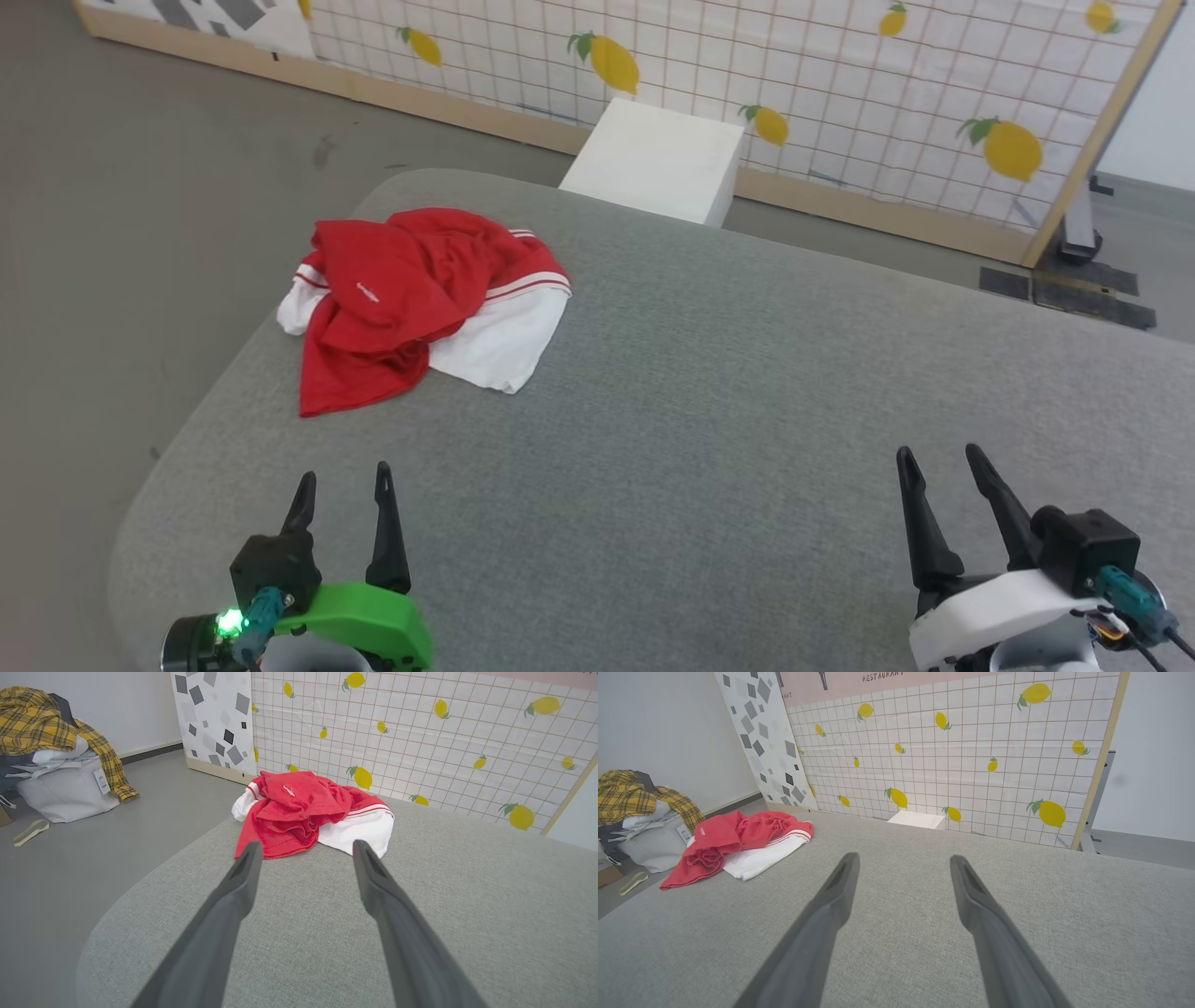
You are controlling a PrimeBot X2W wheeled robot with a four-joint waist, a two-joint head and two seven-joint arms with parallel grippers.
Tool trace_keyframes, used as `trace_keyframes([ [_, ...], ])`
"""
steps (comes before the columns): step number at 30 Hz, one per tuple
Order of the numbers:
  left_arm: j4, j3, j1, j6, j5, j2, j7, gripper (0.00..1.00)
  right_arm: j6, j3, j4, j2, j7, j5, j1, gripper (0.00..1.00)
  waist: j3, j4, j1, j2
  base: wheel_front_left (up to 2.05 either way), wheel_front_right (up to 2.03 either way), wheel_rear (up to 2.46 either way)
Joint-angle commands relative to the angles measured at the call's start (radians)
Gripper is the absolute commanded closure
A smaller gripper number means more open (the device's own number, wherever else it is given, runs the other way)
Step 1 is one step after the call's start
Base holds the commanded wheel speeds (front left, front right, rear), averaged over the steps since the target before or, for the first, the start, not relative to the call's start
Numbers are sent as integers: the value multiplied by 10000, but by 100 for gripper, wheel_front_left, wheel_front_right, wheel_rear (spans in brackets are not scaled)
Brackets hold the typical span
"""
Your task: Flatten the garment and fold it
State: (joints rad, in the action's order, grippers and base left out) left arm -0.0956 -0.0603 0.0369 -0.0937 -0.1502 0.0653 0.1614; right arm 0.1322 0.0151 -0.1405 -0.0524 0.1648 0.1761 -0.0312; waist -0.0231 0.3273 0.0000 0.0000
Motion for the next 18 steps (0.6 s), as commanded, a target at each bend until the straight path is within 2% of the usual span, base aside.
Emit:
trace_keyframes([
  [1,-67,-37,193,-74,-52,77,150,0,-10,28,-79,14,111,90,-197,0,-1,169,0,0,0,0,0],
  [18,-241,-167,295,-337,-142,198,496,0,-12,-44,-387,17,459,180,-277,0,3,990,0,0,0,0,0],
])
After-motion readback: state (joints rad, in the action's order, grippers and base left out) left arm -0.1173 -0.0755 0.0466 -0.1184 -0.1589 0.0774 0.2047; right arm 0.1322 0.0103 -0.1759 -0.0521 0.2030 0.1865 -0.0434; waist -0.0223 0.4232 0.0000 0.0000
